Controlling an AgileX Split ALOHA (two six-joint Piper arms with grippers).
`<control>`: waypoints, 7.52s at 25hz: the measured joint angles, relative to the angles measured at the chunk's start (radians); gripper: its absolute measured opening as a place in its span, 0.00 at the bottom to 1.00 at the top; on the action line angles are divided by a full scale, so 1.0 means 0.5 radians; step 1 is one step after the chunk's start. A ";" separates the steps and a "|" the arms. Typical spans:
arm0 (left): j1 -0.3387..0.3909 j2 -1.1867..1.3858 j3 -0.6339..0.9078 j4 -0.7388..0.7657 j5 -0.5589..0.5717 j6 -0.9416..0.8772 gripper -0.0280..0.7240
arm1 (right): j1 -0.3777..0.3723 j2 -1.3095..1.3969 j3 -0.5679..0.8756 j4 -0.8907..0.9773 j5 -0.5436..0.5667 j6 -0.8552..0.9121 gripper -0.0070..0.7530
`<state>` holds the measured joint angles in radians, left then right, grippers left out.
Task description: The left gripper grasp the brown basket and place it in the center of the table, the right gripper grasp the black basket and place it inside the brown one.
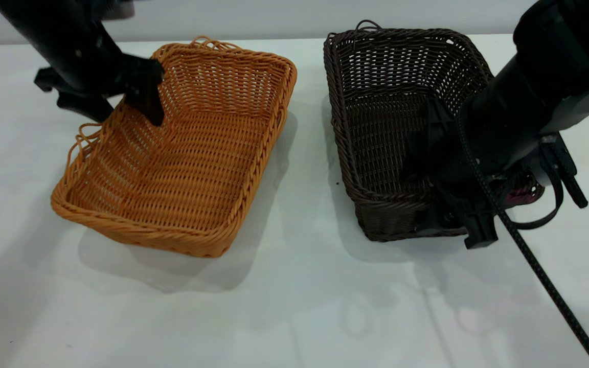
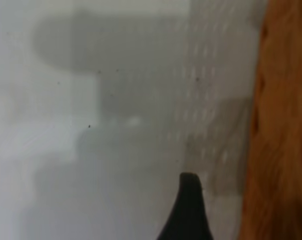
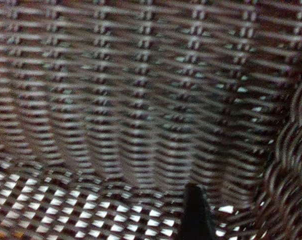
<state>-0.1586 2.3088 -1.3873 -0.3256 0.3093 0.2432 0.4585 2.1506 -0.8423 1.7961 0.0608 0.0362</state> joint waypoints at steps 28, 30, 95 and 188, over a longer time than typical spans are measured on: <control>-0.093 0.035 0.000 -0.048 -0.377 1.078 0.15 | -0.839 -0.342 -0.232 -0.610 0.675 -0.719 0.12; -0.180 0.035 0.000 -0.063 -0.423 1.408 0.15 | -1.005 -0.347 -0.377 -0.790 0.956 -0.750 0.12; -0.686 -1.437 -0.618 -0.218 1.586 2.198 0.61 | -0.510 -0.236 -0.844 -1.882 1.677 -0.611 0.12; -0.688 -3.920 1.798 0.716 1.552 -0.461 0.61 | -0.334 -3.887 0.741 -3.493 2.086 0.007 0.76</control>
<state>-0.5025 0.3488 -0.4883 0.0323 1.0855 0.0126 0.2916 0.2071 -0.4720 0.0496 1.1038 0.0397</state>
